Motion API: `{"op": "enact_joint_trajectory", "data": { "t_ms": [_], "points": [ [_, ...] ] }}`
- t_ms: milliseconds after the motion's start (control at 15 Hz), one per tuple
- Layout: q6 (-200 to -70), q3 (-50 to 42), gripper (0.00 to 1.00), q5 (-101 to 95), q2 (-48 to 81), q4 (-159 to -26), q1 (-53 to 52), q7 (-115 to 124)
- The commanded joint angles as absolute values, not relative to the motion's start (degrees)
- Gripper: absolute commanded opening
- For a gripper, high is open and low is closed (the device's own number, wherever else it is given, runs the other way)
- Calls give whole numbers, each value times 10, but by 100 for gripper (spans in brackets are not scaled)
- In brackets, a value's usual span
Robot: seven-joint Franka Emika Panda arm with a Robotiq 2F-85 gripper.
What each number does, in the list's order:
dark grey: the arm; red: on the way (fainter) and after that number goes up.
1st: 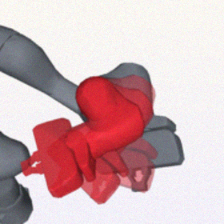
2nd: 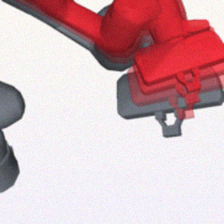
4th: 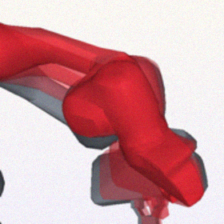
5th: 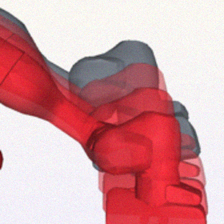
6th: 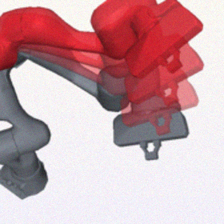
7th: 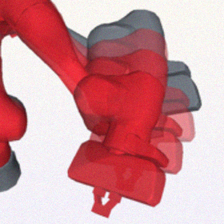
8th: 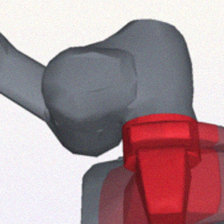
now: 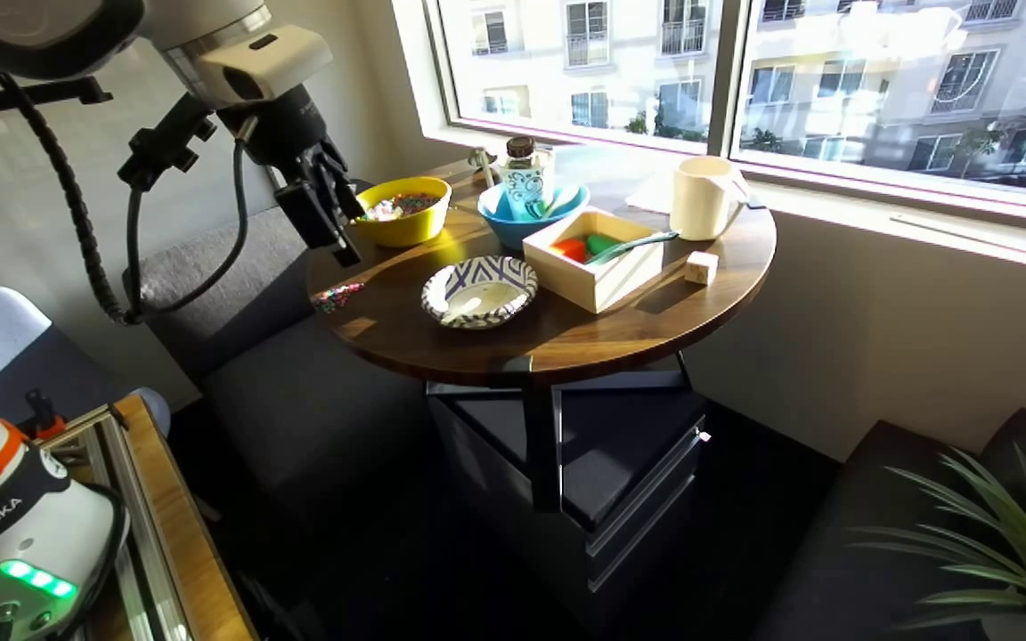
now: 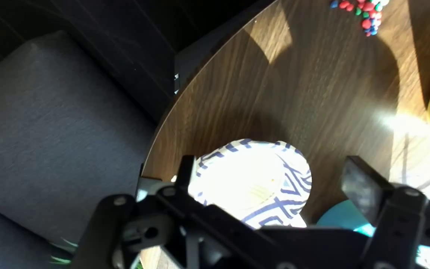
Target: Pick up the white and black bowl and put it on the square wooden box
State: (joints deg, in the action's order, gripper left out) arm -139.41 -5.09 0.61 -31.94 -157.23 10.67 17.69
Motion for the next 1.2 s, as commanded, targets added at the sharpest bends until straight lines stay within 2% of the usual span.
{"op": "enact_joint_trajectory", "data": {
  "t_ms": [0, 533, 933, 1133],
  "points": [
    [-1412, -97, 100, 68, -273, -1561, 116, 153],
    [-1454, -224, 100, 254, -177, -1519, 94, 4],
    [-1444, -212, 100, 268, -165, -1500, 113, 1],
    [-1499, -215, 100, 322, -128, -1481, 84, -46]
  ]
}}
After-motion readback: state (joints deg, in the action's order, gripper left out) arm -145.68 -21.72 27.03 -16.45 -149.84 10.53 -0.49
